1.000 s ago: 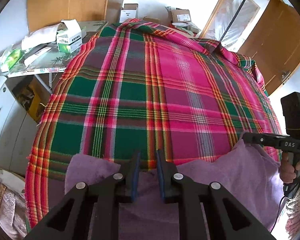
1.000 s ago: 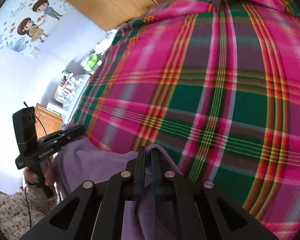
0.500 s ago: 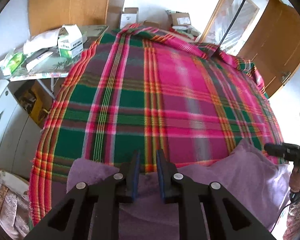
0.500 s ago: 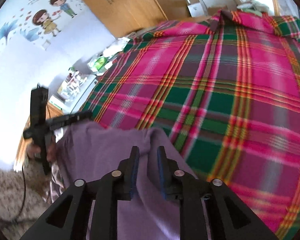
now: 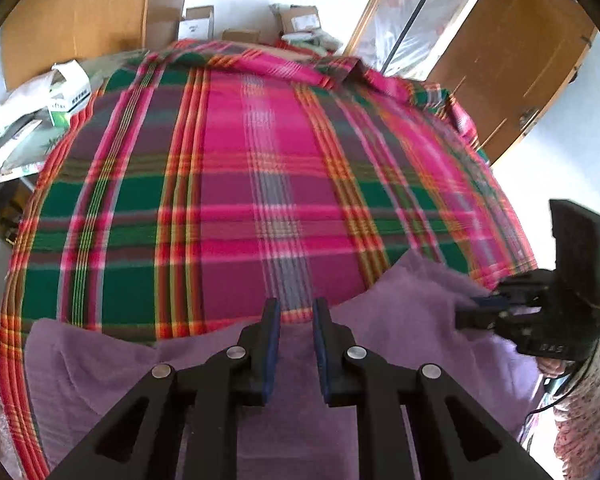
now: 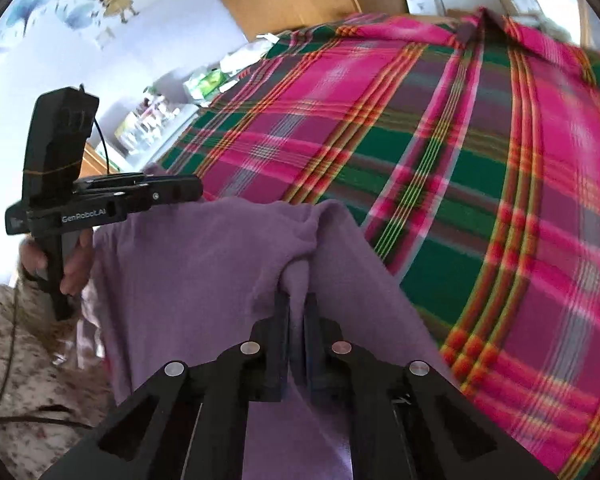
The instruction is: Fold clothes
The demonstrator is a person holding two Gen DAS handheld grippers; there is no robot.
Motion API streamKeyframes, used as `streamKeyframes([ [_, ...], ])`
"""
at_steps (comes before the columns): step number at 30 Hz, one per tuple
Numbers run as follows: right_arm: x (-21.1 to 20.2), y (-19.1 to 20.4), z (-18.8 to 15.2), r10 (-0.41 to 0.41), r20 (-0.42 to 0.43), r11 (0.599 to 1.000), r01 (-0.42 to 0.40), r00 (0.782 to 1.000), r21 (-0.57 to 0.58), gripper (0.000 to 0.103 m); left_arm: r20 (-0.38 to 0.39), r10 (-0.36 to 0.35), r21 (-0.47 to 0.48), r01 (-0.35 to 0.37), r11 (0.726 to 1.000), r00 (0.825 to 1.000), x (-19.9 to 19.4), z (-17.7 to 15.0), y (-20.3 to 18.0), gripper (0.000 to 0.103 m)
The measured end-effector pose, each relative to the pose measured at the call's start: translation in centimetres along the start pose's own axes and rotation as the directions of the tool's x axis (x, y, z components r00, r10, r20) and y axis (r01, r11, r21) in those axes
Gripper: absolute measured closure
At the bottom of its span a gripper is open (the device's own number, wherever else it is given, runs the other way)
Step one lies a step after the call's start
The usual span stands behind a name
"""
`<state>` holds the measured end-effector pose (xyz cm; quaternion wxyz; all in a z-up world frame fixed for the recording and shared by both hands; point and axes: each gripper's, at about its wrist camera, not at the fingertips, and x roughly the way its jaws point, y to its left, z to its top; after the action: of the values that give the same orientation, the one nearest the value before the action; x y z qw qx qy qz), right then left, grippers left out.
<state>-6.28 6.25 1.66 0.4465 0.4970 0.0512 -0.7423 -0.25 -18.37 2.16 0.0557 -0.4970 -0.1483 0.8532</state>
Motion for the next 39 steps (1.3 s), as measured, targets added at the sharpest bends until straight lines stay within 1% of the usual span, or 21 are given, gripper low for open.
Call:
streamKeyframes([
  [2,-0.8,-0.1,0.3,-0.010,0.045,1.000,0.010,0.999,0.008,0.097,0.006,0.007,-0.022,-0.007,1.000,1.000,0.1,0.2,0.7,0.087],
  [5,-1.7,-0.8,0.7,-0.053,0.093,0.998,0.049,0.994,0.039,0.097,0.020,0.045,-0.056,-0.044,0.997,0.999,0.2,0.3,2.1,0.087],
  [6,-1.4,-1.2,0.8,-0.089,0.088,0.995,0.085,0.992,0.051,0.100,0.014,0.057,-0.070,-0.056,0.996,0.998,0.5,0.3,2.6,0.087],
  [9,-0.6,-2.4,0.9,-0.205,0.069,0.976,0.198,0.976,0.092,0.099,0.025,0.061,-0.094,-0.058,0.994,0.998,0.7,0.2,3.4,0.087],
  [11,-0.1,-3.4,0.7,-0.153,0.061,0.979,0.143,0.986,0.146,0.099,0.028,0.065,-0.087,-0.062,0.994,0.997,0.6,0.1,3.3,0.087],
  [12,-0.2,-3.6,0.6,-0.142,0.069,0.979,0.130,0.987,0.157,0.099,0.029,0.068,-0.085,-0.065,0.994,0.997,0.6,0.1,3.2,0.087],
  [15,-1.4,-3.6,0.4,-0.129,0.098,0.981,0.112,0.987,0.161,0.097,0.025,0.066,-0.074,-0.064,0.995,0.997,0.7,0.1,3.0,0.087],
  [17,-2.6,-3.6,0.2,-0.130,0.119,0.981,0.109,0.984,0.163,0.097,0.024,0.037,-0.068,-0.035,0.997,0.999,0.5,0.1,2.8,0.087],
  [18,-3.4,-3.7,0.0,-0.141,0.125,0.979,0.120,0.982,0.163,0.097,0.029,0.015,-0.060,-0.014,0.998,0.999,0.5,0.2,2.4,0.087],
  [21,-6.1,-3.9,-1.3,-0.209,0.139,0.970,0.186,0.968,0.160,0.094,0.036,-0.036,-0.012,0.037,0.999,0.999,0.1,0.6,1.2,0.087],
  [22,-6.9,-4.1,-2.0,-0.216,0.133,0.969,0.196,0.967,0.153,0.088,0.036,-0.049,0.011,0.049,0.999,0.998,0.0,0.7,0.6,0.086],
  [23,-7.5,-4.3,-2.7,-0.227,0.123,0.967,0.209,0.966,0.149,0.081,0.030,-0.056,0.033,0.055,0.998,0.998,0.1,0.8,-0.1,0.086],
  [25,-8.6,-4.7,-4.2,-0.271,0.105,0.955,0.254,0.957,0.150,0.076,0.010,-0.064,0.073,0.063,0.995,0.998,0.6,1.0,-1.3,0.086],
  [27,-9.1,-5.1,-5.5,-0.311,0.072,0.943,0.298,0.948,0.150,0.074,-0.017,-0.075,0.113,0.077,0.991,0.997,1.2,1.2,-2.7,0.086],
  [28,-9.2,-5.3,-6.3,-0.352,0.045,0.929,0.343,0.935,0.140,0.074,-0.031,-0.080,0.128,0.083,0.988,0.996,1.6,1.3,-3.4,0.086],
  [29,-9.4,-5.6,-6.9,-0.372,0.035,0.922,0.365,0.928,0.131,0.074,-0.036,-0.084,0.141,0.088,0.986,0.996,1.9,1.3,-4.0,0.086],
  [30,-9.4,-5.8,-7.5,-0.379,0.024,0.919,0.374,0.925,0.122,0.074,-0.046,-0.083,0.151,0.089,0.985,0.995,2.3,1.3,-4.4,0.086],
  [33,-9.0,-6.7,-8.2,-0.339,-0.007,0.931,0.336,0.941,0.142,0.073,-0.084,-0.071,0.168,0.085,0.982,0.994,3.6,1.3,-5.3,0.086],
  [36,-8.6,-6.7,-8.3,-0.320,-0.002,0.938,0.317,0.947,0.142,0.073,-0.103,-0.060,0.163,0.076,0.984,0.993,4.3,1.3,-5.7,0.085],
  [37,-8.6,-6.5,-8.4,-0.323,0.005,0.938,0.319,0.946,0.138,0.073,-0.100,-0.059,0.162,0.075,0.984,0.993,4.1,1.2,-5.8,0.085],
  [39,-9.3,-6.5,-8.4,-0.336,0.051,0.933,0.325,0.940,0.155,0.073,-0.095,-0.064,0.159,0.079,0.984,0.993,3.9,1.3,-5.8,0.085],
])
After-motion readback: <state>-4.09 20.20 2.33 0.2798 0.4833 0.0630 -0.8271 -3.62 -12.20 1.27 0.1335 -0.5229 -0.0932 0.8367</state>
